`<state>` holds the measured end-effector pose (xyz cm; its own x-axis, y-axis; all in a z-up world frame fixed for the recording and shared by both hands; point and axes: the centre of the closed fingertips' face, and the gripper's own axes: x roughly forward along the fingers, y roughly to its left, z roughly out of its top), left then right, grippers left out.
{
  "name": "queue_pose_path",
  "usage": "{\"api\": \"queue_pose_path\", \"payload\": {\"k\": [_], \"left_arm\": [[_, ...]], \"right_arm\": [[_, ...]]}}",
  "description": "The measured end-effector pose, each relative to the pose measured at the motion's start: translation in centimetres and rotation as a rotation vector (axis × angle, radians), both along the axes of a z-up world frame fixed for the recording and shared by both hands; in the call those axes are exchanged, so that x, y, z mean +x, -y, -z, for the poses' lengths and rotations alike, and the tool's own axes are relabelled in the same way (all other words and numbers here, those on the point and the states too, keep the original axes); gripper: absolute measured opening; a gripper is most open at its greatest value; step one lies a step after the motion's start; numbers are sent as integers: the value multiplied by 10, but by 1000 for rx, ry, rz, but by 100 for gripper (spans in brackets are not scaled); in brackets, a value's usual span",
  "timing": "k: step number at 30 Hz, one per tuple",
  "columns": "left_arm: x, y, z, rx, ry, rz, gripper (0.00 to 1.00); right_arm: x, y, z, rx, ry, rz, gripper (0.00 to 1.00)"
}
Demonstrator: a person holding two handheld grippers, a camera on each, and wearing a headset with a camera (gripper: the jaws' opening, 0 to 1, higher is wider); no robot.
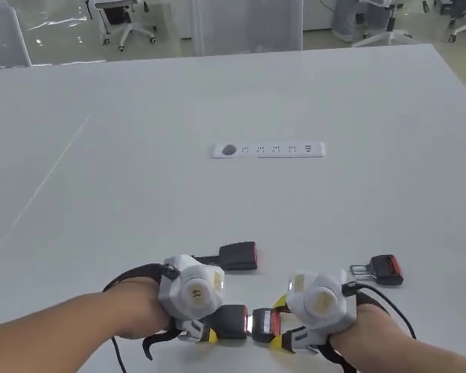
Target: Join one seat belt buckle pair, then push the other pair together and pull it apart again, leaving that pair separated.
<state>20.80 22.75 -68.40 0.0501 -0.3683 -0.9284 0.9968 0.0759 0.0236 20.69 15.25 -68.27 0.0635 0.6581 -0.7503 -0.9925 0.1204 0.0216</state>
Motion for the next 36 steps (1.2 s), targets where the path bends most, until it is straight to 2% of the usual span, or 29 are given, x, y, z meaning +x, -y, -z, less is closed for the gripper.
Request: {"api": "queue_pose_path", "payload": {"k": [5, 7, 9, 12, 16, 20, 25, 30, 36], "left_arm": [[-2, -2, -3, 15, 16, 28, 35], [-2, -1, -10, 10, 29, 24, 35], [2, 1, -21, -15, 48, 18, 35], [6, 4, -34, -43, 58, 11, 38], [22, 7, -46, -70, 82, -14, 38], [38, 11, -50, -77, 97, -22, 38], [66, 15, -48, -83, 117, -41, 38], [89, 18, -45, -91, 116, -61, 39], [109, 19, -41, -80, 115, -51, 41]], "right_arm": [[1, -3, -11, 30, 7, 11, 35], [2, -5, -19, 46, 6, 14, 35], [2, -6, -27, 58, 10, 5, 34], [5, -4, -37, 75, 21, 4, 34], [10, 4, -46, 94, 34, 12, 33], [19, 23, -46, 87, 38, 25, 34], [42, 64, -41, 47, 52, 57, 33], [62, 100, -39, 23, 63, 86, 32], [82, 134, -40, -10, 79, 116, 32]]}}
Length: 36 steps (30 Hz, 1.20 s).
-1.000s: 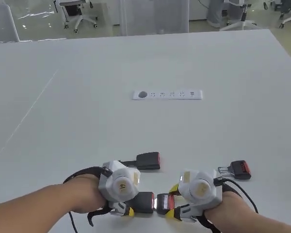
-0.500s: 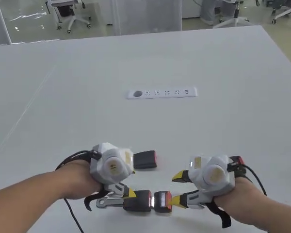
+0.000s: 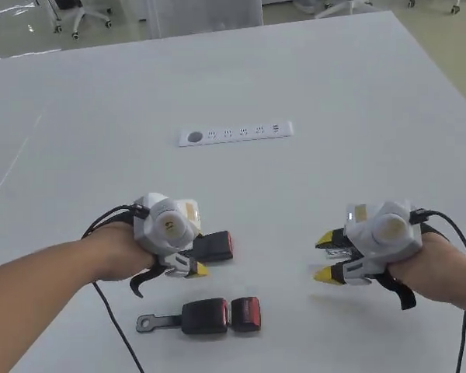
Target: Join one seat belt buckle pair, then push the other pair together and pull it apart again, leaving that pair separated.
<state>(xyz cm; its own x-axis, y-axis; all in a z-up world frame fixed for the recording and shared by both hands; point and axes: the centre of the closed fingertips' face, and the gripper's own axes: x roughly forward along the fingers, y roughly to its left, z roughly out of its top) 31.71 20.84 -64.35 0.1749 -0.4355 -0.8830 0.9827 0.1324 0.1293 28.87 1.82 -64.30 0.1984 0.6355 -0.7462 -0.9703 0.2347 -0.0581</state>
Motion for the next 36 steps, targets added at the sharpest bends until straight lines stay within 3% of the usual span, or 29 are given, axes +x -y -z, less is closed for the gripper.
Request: {"api": "queue_pose_path", "payload": {"k": [8, 16, 18, 23, 26, 36], "left_arm": [[16, 0, 10, 23, -22, 7, 44], [18, -6, 27, 77, -51, 23, 44], [17, -8, 31, 104, -55, 41, 44], [18, -8, 35, 106, -63, 34, 40], [16, -8, 35, 109, -76, 33, 33], [13, -8, 36, 128, -59, 90, 31]], "right_arm": [[16, 42, 5, -71, 5, 36, 34], [22, 70, 13, -131, -2, 38, 38], [23, 73, 16, -135, -10, 40, 38], [24, 72, 24, -155, -20, 13, 39], [24, 71, 29, -170, -23, -10, 37], [24, 73, 29, -175, -21, -52, 32]]}}
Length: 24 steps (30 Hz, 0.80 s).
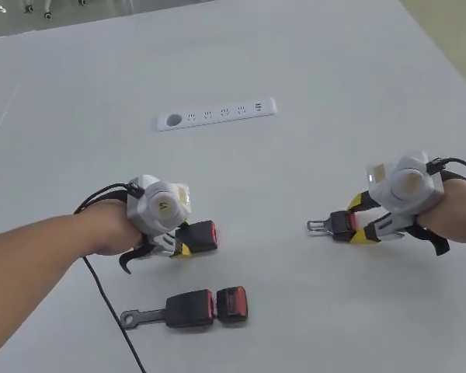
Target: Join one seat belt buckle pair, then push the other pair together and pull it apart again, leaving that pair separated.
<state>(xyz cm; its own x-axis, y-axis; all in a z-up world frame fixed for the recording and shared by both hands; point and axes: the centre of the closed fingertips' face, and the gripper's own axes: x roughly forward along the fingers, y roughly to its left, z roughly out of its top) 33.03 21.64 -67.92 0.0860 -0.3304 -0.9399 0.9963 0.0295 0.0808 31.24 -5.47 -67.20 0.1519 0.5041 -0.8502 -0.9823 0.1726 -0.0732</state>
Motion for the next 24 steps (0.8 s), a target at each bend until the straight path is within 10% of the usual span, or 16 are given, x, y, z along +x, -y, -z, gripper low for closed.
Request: {"api": "queue_pose_path", "payload": {"k": [24], "left_arm": [[-3, 2, 3, 52, 24, 76, 31]], "right_arm": [[-3, -44, 0, 6, 22, -58, 31]]}}
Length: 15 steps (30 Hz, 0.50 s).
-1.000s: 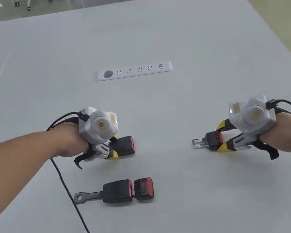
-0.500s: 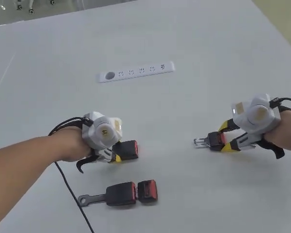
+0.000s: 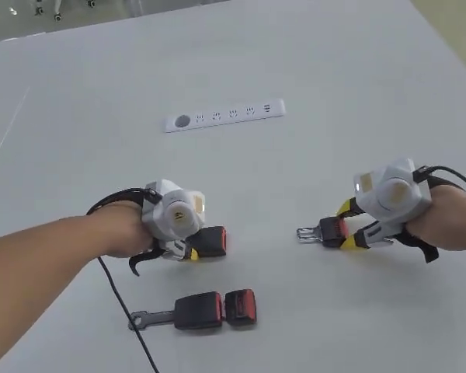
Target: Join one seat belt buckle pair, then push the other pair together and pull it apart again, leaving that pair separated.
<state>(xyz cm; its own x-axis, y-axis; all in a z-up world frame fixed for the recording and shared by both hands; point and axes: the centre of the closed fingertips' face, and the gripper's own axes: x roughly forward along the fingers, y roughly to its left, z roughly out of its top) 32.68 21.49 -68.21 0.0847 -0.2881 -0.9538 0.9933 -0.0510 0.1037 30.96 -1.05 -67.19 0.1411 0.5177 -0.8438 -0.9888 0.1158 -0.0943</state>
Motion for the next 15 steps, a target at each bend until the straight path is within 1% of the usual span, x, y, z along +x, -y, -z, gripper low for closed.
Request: {"api": "queue_pose_path", "payload": {"k": [3, 7, 10, 15], "left_arm": [[0, 0, 0, -1, -1, -2, 31], [0, 0, 0, 1, 0, -7, 31], [1, -1, 0, -3, -3, -16, 31], [1, 0, 1, -3, -4, -23, 31]], "right_arm": [[-2, -15, 0, 11, -5, -13, 31], [4, -32, 2, 40, -11, -6, 31], [4, -49, 3, 57, -12, -10, 31], [3, -70, 5, 79, -12, -9, 31]]}}
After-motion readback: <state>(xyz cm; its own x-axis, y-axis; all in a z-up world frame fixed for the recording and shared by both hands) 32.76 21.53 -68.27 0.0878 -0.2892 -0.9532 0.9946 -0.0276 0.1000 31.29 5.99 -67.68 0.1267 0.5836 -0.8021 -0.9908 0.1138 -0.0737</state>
